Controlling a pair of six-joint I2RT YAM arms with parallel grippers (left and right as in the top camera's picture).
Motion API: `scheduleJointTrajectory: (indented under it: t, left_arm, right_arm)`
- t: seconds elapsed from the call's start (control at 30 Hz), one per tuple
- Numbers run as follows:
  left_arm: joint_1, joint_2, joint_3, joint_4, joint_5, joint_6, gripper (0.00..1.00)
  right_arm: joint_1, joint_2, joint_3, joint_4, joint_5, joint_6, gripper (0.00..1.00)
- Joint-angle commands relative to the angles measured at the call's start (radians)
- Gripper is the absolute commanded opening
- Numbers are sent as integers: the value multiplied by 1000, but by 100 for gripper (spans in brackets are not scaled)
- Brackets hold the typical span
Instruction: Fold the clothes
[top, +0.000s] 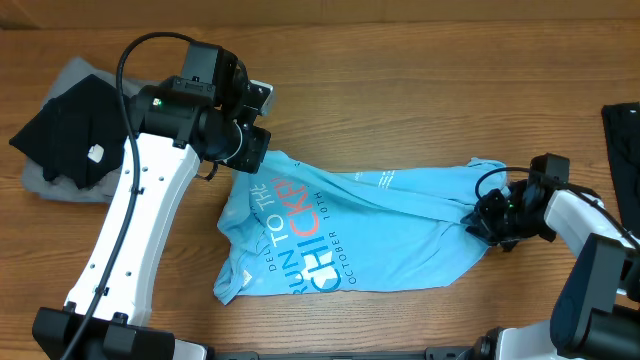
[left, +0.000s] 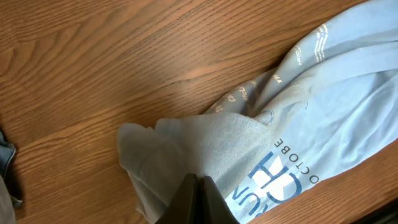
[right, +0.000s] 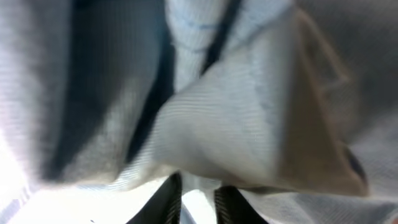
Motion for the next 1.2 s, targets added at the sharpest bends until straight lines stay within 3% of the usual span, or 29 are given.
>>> scheduleJointTrajectory:
  t: [0.0,0.2,0.33,0.47,1.03,1.17]
  left_arm:
    - [-3,-27,13,4,8,-3,4]
    - [-5,-27,13,3,8,-3,4]
    - [-3,-27,13,3,8,-3,4]
    - [-4,-27,13,4,9,-3,4]
    - [-4,-27,13,4,8,-3,4]
    - [-4,-27,13,4,8,-3,4]
  right_arm:
    - [-3,-14,-8,-2,-5,3,15]
    - [-3,-40,9,-24,-9,-16,13]
    - [-2,-46,26,-68,-64,-19,38]
    - [-2,-45,26,-68,-79,-18,42]
    - [42,-43,3,9,-37,168,44]
    - [51,-43,-11,31,-3,203,39]
